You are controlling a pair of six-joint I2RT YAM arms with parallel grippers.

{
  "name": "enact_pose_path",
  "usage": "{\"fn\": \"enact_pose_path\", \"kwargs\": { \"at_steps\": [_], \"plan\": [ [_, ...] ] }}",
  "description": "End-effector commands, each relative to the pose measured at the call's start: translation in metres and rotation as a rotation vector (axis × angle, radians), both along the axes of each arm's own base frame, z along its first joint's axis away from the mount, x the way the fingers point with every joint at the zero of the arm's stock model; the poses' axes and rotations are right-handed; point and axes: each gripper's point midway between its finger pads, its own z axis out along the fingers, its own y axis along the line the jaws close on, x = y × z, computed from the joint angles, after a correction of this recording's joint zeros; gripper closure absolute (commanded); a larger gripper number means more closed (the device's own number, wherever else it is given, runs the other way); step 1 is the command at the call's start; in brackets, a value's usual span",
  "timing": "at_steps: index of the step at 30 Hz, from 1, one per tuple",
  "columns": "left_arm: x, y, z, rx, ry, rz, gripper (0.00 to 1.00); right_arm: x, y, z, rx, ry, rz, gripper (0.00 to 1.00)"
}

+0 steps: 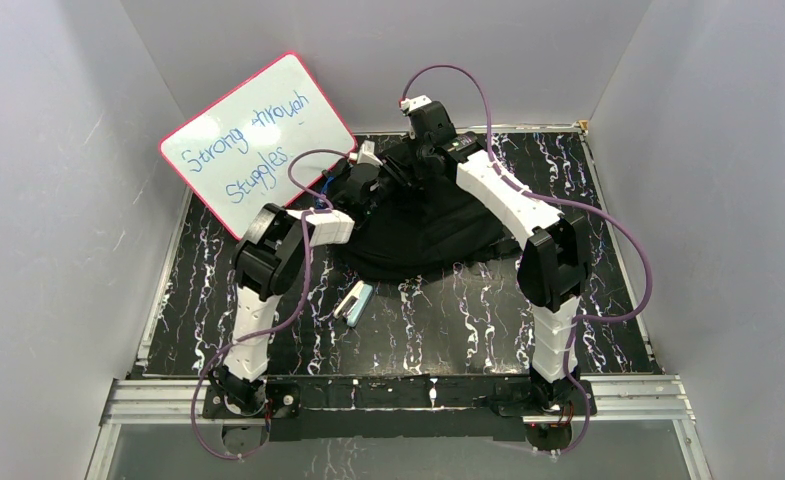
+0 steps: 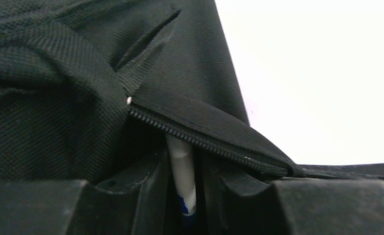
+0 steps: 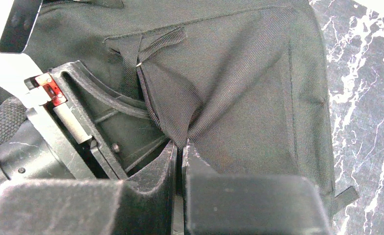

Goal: Pack the student bag
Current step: Place the stationery in the student bag.

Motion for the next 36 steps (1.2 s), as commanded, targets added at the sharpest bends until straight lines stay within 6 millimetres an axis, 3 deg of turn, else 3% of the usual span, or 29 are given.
{"fn": "enact_pose_path", "kwargs": {
  "at_steps": [1, 11, 25, 36],
  "plan": [
    [0.000, -0.009, 0.017, -0.002, -0.044, -0.039, 0.67, 0.010, 0.012, 0.056, 0.110, -0.133, 0.009, 1.00],
    [-0.004, -0.004, 0.029, 0.036, -0.065, -0.041, 0.53, 0.008, 0.011, 0.057, 0.116, -0.137, 0.011, 1.00],
    [-0.021, 0.026, 0.055, 0.145, -0.109, -0.008, 0.52, 0.006, 0.009, 0.052, 0.109, -0.131, 0.010, 0.99],
    [-0.033, 0.041, 0.044, 0.235, -0.094, -0.010, 0.52, 0.005, 0.011, 0.048, 0.110, -0.124, 0.012, 0.98]
  ]
}}
